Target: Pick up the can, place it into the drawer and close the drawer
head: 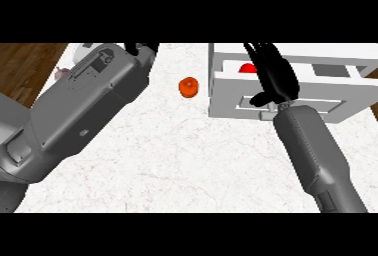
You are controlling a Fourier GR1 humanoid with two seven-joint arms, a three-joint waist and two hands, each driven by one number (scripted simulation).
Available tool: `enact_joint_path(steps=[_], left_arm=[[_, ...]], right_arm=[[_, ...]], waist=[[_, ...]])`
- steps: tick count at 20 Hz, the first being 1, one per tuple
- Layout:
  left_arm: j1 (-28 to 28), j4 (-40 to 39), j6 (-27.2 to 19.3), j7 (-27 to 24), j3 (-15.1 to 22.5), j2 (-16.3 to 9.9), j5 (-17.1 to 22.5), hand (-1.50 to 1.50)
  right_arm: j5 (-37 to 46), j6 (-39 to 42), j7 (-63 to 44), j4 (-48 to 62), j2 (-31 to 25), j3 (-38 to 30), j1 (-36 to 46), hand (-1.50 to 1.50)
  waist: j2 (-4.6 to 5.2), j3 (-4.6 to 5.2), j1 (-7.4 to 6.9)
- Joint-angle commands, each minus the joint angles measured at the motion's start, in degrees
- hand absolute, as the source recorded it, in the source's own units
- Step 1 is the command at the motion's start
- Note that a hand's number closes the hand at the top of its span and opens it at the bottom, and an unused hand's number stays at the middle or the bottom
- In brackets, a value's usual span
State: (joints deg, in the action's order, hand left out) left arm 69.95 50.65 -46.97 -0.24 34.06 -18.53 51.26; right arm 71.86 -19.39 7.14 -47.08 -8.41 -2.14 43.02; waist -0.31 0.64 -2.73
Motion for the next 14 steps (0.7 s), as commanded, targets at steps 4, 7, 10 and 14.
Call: enact_joint_path(steps=[4, 7, 10, 14], left_arm=[[-2.54, 4.68, -1.00, 1.90, -0.75, -1.84, -1.52, -1.50], [-2.82, 6.76, -1.50, 3.98, -0.10, -2.68, -1.89, -1.50], [-5.17, 9.46, 0.37, 3.93, -0.98, -6.18, -2.36, -1.50], [-5.92, 11.15, -1.33, 4.86, -0.39, -5.39, -3.38, -1.50]], right_arm=[[0.96, -12.45, 1.43, 14.25, 1.45, -3.32, 3.71, -1.50], [2.13, -13.05, -0.58, 19.05, 0.34, -4.69, 9.00, -1.50], [1.81, -16.92, 0.58, 22.12, -0.36, -6.12, 10.79, -1.50], [1.78, -16.35, 0.96, 26.95, -2.82, -7.69, 16.66, -1.50]], waist=[[1.04, -0.74, -0.25], [1.24, -0.75, -1.35], [1.30, -0.74, -1.80], [1.65, -0.76, -2.32]])
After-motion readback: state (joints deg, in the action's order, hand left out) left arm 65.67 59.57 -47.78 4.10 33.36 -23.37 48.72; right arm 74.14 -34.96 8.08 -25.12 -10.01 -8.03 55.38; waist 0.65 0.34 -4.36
